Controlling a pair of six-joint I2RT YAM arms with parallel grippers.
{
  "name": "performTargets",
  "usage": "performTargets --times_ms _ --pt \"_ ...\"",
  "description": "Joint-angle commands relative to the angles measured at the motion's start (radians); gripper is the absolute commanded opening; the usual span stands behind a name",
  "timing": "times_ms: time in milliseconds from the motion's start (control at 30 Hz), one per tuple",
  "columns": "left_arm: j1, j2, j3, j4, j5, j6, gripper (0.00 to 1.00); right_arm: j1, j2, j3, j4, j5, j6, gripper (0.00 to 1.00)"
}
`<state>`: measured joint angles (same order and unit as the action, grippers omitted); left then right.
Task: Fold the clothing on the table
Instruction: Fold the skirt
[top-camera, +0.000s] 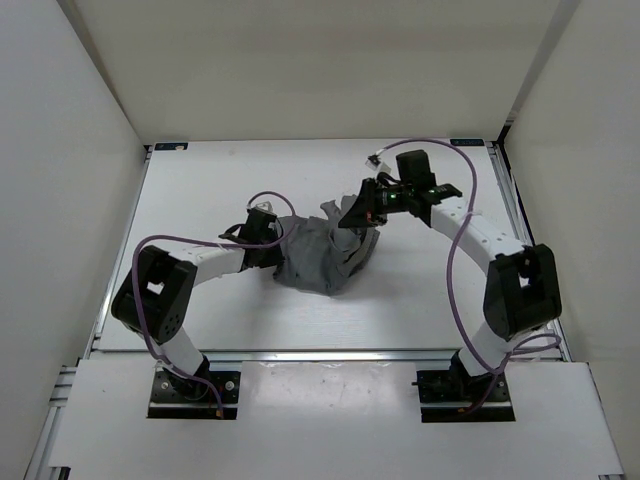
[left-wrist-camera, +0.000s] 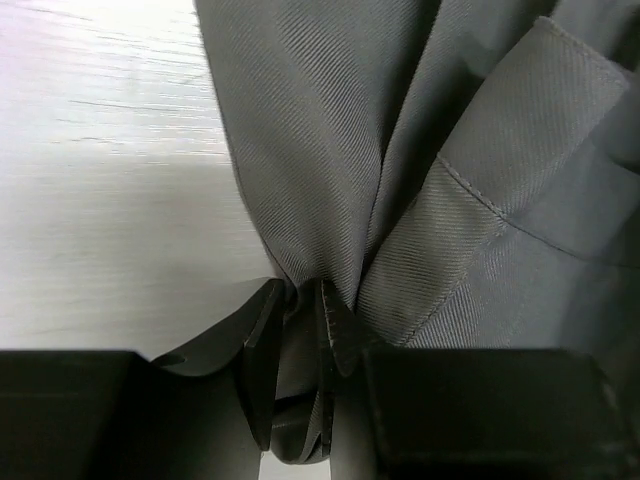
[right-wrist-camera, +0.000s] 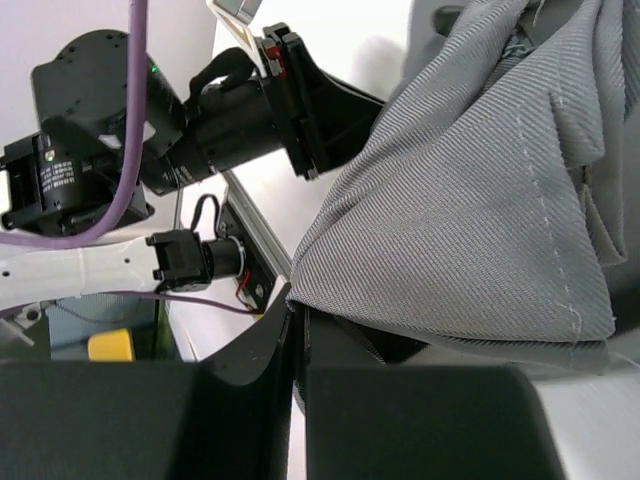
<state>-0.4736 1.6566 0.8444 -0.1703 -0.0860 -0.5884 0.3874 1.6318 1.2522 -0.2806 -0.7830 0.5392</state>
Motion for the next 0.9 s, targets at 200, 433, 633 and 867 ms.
performTargets --times_ms 200,433,633,867 --pt "-0.045 -0.008 -0.054 0.086 0.172 -0.09 0.31 0.14 0.212 0.205 0.032 -0.055 -0.018 0.0" --pt "-0.05 -0.046 -0.067 0.069 0.164 -0.08 0.3 0.231 0.364 0.352 -0.049 -0.076 -0.047 0.0" --pt "-0.011 -0.072 -0.05 0.029 0.135 -0.03 0.32 0.238 0.421 0.328 -0.089 -0.212 -0.047 0.3" --pt "0.131 -0.216 0.034 -0.139 -0.014 0.073 0.39 0.177 0.236 0.242 -0.034 -0.193 -0.067 0.55"
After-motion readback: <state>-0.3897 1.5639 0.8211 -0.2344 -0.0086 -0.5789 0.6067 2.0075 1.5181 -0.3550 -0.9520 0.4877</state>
